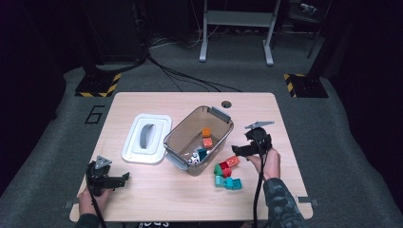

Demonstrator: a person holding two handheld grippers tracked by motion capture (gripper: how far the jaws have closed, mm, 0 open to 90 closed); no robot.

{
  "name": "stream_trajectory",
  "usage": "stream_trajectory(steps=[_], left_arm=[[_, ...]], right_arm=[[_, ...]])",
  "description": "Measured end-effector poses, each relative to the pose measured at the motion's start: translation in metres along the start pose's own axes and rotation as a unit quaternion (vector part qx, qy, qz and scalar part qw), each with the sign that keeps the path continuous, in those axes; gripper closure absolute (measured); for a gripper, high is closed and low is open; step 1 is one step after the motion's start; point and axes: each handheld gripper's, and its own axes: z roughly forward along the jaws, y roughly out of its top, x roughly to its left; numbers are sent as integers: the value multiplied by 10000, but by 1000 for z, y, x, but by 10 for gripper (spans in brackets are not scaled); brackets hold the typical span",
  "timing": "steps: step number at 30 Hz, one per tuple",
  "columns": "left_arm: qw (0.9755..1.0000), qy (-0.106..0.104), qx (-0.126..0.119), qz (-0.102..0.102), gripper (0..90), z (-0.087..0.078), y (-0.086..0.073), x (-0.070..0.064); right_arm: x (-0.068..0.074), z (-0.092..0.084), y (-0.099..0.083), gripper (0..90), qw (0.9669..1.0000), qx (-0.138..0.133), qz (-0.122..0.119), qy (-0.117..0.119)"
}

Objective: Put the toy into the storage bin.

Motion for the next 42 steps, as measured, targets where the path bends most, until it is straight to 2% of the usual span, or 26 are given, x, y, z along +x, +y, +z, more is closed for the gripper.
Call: stream_trajectory(steps=[2,4,6,7,8,9,12,13,17,21,24,29,32,35,42], left_arm=[[10000,0,-6,-6,3,0,0,0],[10000,-1,7,-15,3,0,0,0],[10000,0,5,-16,3,0,0,0],[10000,0,5,-15,3,0,0,0],[10000,1,4,-16,3,0,0,0],[10000,-4,50,42,3,-1,0,1],[10000,-4,50,40,3,-1,0,1],[10000,0,40,46,3,0,0,1],[10000,5,37,44,3,0,0,1],[10000,15,14,30,3,0,0,0],[10000,6,27,34,3,0,0,0],[10000,7,40,44,3,0,0,0],[10000,28,-3,43,3,0,0,0],[10000,13,19,32,3,0,0,0],[10000,31,-1,28,3,0,0,0]], right_arm=[[-1,9,-13,65,9998,122,141,4],[-1,18,-24,201,9995,240,208,-58],[-1,27,-31,280,9991,375,173,-113],[-1,30,-35,352,9987,429,237,-155],[-1,32,-36,363,9983,469,317,-145],[-2,34,-38,393,9985,461,277,-107],[-2,37,-41,505,9977,483,439,-157],[-3,38,-42,552,9978,456,446,-158],[-2,40,-41,636,9981,443,415,-58],[0,43,-39,689,9982,517,297,17],[2,47,-38,733,9978,591,298,31],[7,50,-36,830,9976,682,43,-128],[6,50,-36,853,9973,702,-2,-204],[5,49,-37,872,9971,712,53,-252],[-1,44,-39,876,9968,714,56,-359]])
